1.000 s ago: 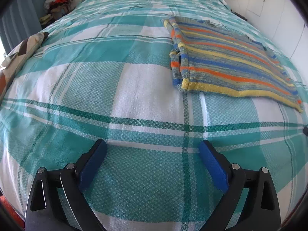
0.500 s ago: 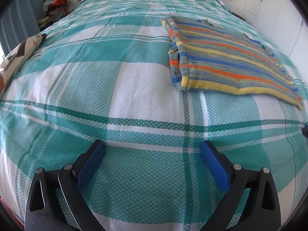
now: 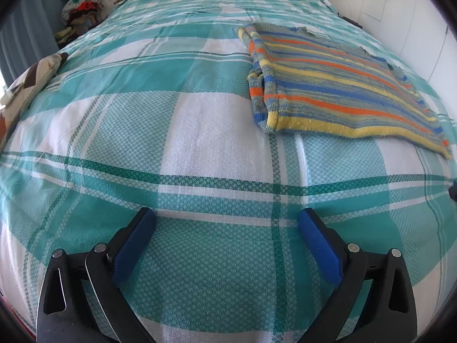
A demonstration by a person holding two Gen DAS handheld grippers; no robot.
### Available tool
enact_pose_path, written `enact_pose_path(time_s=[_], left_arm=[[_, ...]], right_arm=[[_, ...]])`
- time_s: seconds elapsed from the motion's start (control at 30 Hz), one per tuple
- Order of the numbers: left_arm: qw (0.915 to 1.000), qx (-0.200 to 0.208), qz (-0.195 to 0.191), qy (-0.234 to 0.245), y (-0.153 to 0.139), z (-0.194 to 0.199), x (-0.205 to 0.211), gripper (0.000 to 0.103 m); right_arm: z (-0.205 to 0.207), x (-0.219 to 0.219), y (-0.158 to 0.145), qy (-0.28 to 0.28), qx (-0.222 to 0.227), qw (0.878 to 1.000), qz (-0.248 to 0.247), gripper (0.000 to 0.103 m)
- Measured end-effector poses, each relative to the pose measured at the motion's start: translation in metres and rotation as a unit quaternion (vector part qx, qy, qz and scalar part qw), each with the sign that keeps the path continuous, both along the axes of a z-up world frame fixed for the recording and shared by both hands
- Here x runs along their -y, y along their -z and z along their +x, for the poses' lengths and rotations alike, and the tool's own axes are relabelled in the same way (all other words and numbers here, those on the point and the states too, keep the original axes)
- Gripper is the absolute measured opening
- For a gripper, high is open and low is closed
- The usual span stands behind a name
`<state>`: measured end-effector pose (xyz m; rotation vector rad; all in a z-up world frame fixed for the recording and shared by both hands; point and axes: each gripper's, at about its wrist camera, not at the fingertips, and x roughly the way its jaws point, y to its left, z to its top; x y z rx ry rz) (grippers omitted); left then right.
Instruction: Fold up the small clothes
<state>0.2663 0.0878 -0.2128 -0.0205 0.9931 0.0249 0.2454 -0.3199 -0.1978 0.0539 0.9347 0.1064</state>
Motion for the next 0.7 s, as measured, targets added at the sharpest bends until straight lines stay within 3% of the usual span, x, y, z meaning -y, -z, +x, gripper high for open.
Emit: enact_pose_path(time_s=[0.7], left_arm=[[1.0000,0.000,0.001,0.001,0.0001,0.0001,0.0014,0.101]], right_arm=[[0.0001,-0.0015,0.0009,-0.005,-0.003,1.000,-0.005,0.080]])
